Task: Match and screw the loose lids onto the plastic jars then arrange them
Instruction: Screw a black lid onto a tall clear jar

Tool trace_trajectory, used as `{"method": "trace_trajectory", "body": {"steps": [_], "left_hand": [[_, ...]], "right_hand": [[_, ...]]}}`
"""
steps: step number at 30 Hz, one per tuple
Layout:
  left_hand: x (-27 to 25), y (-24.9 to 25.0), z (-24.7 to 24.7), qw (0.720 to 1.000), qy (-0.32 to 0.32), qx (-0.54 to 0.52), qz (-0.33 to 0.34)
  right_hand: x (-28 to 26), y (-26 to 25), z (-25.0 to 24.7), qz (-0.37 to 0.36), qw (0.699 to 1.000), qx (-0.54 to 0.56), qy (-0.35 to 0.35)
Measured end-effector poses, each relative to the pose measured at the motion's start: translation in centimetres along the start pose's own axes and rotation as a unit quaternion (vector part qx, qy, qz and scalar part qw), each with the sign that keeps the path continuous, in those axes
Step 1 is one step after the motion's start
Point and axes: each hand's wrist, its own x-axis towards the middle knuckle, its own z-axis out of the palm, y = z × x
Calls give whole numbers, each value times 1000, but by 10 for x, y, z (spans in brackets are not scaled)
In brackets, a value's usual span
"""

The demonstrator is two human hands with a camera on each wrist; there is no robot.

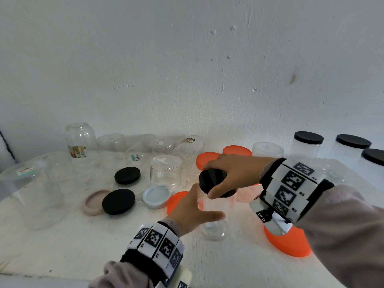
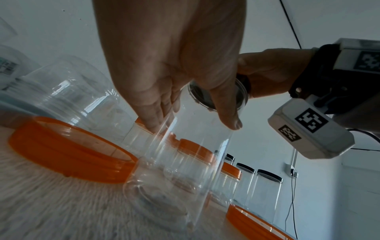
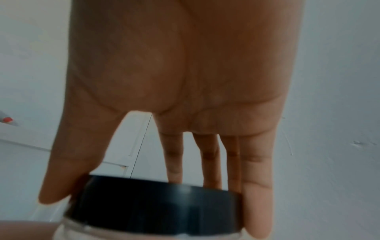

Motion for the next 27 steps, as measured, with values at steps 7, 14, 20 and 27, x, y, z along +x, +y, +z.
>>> {"method": "trace_trajectory", "body": {"steps": [7,14,20,27], "left_hand": [[-2,0,1,1000,6,8,3],[-2,0,2,1000,19,-4,5],[-2,1,3,1000,16,-7,-3],[-4,4,3,1000,8,-5,-7]], "right_hand": [[-4,3,9,0,999,-37,19],[-8,4,27,0,996,-31,81],[-8,6,44,11,992,11,123],[-5,7,65,14,977,105,184]]}}
